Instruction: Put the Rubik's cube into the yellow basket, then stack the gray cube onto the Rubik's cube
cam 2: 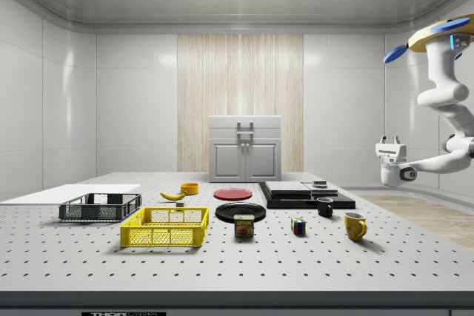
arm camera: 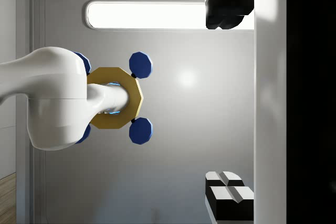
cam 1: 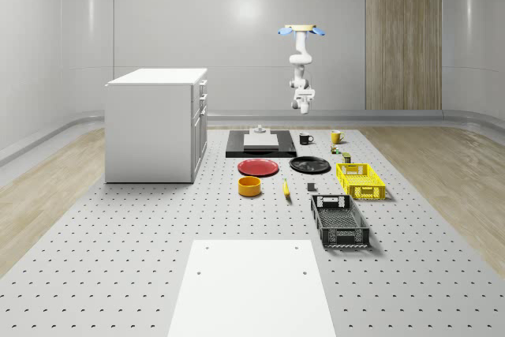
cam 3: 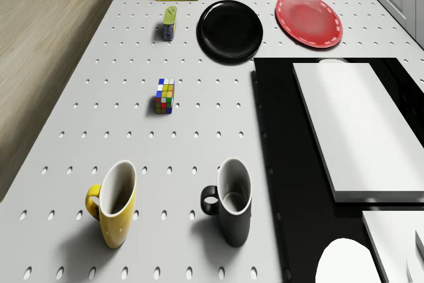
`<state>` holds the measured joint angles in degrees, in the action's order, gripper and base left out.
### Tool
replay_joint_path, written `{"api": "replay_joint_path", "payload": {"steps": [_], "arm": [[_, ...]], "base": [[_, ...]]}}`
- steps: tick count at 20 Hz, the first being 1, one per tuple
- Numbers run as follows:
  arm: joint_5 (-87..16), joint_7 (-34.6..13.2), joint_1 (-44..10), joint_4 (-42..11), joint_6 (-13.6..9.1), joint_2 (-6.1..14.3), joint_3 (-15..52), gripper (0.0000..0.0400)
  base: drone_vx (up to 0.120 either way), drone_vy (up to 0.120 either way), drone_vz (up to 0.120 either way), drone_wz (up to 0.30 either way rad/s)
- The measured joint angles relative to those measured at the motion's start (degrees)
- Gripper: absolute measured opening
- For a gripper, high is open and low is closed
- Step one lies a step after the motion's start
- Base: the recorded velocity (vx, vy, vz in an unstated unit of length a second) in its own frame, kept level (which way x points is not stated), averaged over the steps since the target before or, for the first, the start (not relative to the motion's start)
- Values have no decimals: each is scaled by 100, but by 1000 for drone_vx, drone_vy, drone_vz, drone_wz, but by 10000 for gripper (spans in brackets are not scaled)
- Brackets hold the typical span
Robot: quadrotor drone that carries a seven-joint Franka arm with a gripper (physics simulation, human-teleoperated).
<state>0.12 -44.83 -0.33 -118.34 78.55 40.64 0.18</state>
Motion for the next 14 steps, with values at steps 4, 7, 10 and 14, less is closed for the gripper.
{"api": "replay_joint_path", "payload": {"steps": [4, 7, 10, 14], "arm": [[1, 2, -4, 94, -44, -32, 2, 400], [2, 3, -7, 121, -51, -39, 4, 400], [2, 4, -9, 130, -49, -37, 6, 400], [2, 5, -12, 129, -38, -30, 8, 400]], "base": [[90, 120, 0, 0], [120, 120, 0, 0], [120, 120, 0, 0], [120, 120, 0, 0]]}}
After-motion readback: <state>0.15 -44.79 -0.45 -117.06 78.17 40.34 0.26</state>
